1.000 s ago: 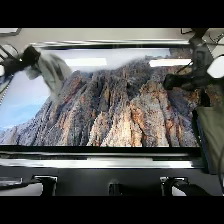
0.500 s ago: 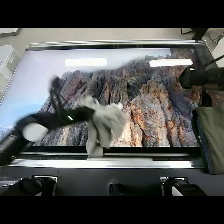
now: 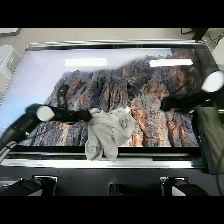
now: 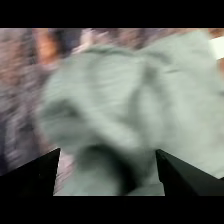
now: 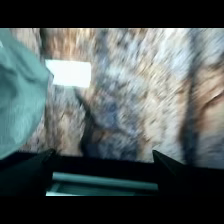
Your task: Fold the clothes and pants, and hang the long-sleeved shirts on hangers.
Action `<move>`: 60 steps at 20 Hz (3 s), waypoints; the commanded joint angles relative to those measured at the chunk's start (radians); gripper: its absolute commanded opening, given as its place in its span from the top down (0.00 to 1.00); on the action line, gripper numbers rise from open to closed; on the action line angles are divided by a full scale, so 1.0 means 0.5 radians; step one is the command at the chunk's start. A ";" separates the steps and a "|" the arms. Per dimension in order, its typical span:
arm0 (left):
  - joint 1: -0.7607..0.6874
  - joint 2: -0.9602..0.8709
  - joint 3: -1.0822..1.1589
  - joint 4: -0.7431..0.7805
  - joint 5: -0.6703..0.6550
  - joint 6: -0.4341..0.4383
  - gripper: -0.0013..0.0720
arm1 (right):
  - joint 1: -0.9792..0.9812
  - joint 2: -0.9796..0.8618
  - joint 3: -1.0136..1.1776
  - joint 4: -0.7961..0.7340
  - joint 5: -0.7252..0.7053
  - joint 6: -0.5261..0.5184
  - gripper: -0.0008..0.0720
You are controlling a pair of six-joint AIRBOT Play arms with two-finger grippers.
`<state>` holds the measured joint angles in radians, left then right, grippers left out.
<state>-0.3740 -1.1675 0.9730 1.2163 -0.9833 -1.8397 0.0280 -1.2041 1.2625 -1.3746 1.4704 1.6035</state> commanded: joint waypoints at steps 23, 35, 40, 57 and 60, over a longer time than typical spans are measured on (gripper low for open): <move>-0.223 0.272 -1.183 -1.114 0.427 0.404 0.95 | 0.382 -0.684 -0.752 1.338 -0.964 -0.197 0.96; 0.964 1.139 0.414 -0.008 0.057 0.146 0.96 | -0.346 0.530 0.774 0.546 -0.803 -0.305 0.95; 0.983 1.349 0.558 0.020 0.220 0.117 0.96 | -0.349 0.904 0.774 0.301 -0.606 -0.246 0.95; 0.856 0.422 -0.156 -0.275 1.160 0.118 0.95 | -0.349 0.200 -0.539 0.138 -0.763 0.020 0.94; 0.618 0.021 -0.139 -0.335 1.137 0.117 0.95 | -0.349 0.000 -0.539 0.342 -0.726 0.063 0.94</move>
<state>0.0204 -0.9737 0.9070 1.1145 -0.4931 -1.7813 -0.1459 -1.1130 1.0351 -1.3022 1.1713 1.6104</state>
